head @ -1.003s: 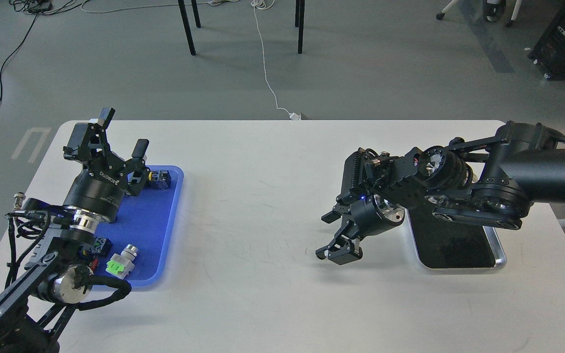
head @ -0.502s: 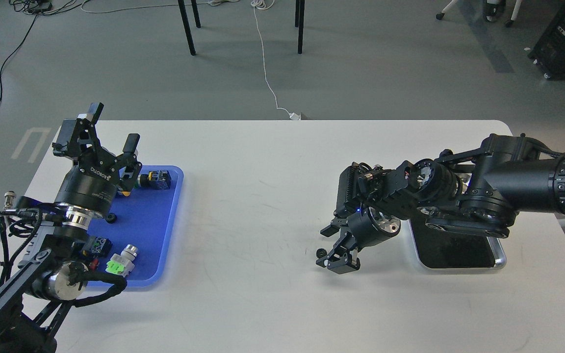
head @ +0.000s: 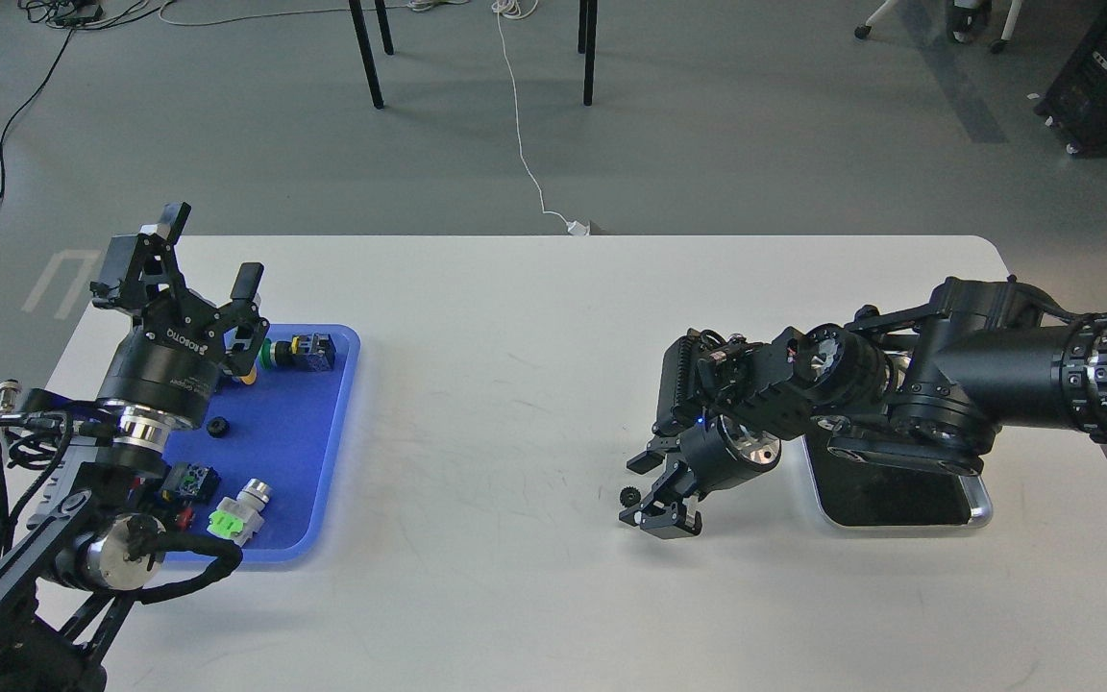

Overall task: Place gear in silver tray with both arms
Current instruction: 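Reach the right gripper to the gear on the table and grasp it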

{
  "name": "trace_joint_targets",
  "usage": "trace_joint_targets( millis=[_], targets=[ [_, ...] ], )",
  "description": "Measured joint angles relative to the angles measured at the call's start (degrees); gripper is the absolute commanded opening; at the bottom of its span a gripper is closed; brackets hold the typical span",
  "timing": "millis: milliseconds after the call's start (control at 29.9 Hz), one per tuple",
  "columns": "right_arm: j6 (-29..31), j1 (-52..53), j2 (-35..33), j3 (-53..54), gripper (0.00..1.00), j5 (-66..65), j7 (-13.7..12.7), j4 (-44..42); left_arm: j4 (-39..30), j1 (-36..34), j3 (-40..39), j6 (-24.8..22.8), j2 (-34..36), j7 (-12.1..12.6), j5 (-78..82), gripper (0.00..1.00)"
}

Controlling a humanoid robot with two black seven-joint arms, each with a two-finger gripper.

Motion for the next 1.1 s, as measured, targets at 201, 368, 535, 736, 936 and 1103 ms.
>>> trace_joint_targets(
  millis=[201, 368, 535, 736, 936, 1103],
  targets=[
    [-0.05, -0.05, 0.04, -0.01, 0.42, 0.05, 0.0, -0.19, 0.0, 0.0, -0.02, 0.01, -0.15, 0.0, -0.09, 0.98],
    [-0.39, -0.05, 0.09, -0.01, 0.42, 0.08, 0.0, -0.19, 0.0, 0.0, -0.05, 0.0, -0.16, 0.0, -0.12, 0.98],
    [-0.5, -0.13, 0.37, -0.01, 0.41, 0.08, 0.0, -0.19, 0.01, 0.0, -0.4, -0.1, -0.1, 0.0, -0.13, 0.98],
    [-0.69, -0.62, 0.39, -0.01, 0.26, 0.08, 0.0, -0.21, 0.01, 0.0, -0.41, -0.11, -0.24, 0.0, -0.13, 0.98],
    [-0.67, -0.82, 0.37, 0.01, 0.15, 0.07, -0.01, -0.32, 0.01, 0.0, -0.41, -0.11, -0.26, 0.0, -0.14, 0.98],
    [-0.55, -0.84, 0.32, -0.08, 0.13, 0.09, 0.0, -0.31, 0.01, 0.0, -0.42, -0.11, -0.26, 0.0, -0.13, 0.98]
  ],
)
